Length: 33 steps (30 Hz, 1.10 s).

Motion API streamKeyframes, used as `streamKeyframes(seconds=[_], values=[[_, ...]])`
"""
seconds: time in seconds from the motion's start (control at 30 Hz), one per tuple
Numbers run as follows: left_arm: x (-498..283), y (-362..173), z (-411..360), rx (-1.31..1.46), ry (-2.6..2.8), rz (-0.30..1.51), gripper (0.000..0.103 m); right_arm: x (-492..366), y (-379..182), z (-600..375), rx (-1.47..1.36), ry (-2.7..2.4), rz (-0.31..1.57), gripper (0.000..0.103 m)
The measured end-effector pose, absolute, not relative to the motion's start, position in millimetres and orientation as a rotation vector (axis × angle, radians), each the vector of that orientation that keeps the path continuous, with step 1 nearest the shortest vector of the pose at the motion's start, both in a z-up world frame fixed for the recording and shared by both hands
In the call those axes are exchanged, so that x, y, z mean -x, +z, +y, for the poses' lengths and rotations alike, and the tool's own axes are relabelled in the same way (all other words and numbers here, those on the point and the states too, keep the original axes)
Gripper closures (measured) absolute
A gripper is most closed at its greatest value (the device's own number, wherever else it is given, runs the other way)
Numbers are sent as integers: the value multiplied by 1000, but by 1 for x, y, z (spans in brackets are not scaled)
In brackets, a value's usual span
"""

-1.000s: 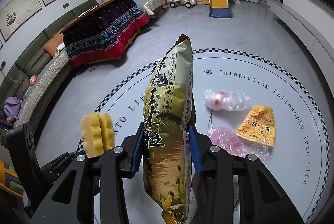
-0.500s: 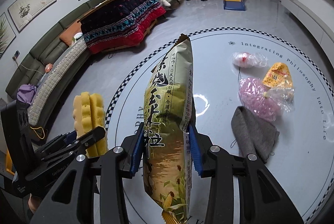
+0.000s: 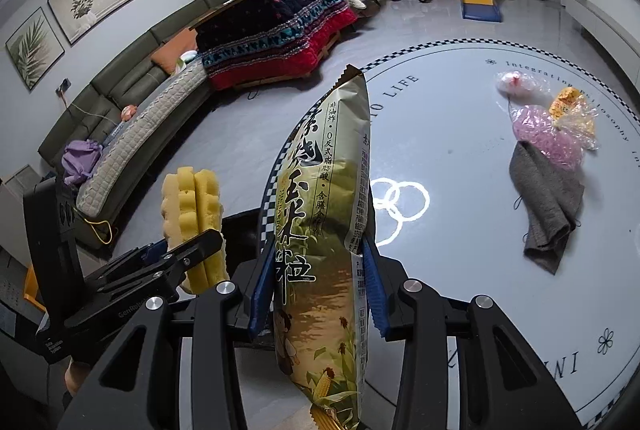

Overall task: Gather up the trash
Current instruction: 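Carry the sponge and snack bag over the black bin and open both tools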

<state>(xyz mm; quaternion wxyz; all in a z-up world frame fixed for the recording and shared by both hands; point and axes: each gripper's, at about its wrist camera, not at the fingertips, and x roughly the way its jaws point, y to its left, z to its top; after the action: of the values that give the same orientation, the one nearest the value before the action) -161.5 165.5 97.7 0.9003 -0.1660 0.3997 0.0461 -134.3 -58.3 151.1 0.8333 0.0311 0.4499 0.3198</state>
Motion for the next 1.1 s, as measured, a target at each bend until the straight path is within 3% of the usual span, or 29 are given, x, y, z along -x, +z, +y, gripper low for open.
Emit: streamKeyframes(seconds=[0.83,0.87,0.93,0.97,1.1], values=[[276,27,308,526,414,862,51,189,88,105,62,925,1104,61],[276,24,313,523,428,868,49,188,84,113,72,921,1110,60],[273,20,321,488,469,907,27,184,78,128,111,883,1108,49],[273,19,325,471,503,911,6,183,78,133,116,868,1098,46],[279,22,333,456,549,881,5,183,79,138,113,885,1089,44]])
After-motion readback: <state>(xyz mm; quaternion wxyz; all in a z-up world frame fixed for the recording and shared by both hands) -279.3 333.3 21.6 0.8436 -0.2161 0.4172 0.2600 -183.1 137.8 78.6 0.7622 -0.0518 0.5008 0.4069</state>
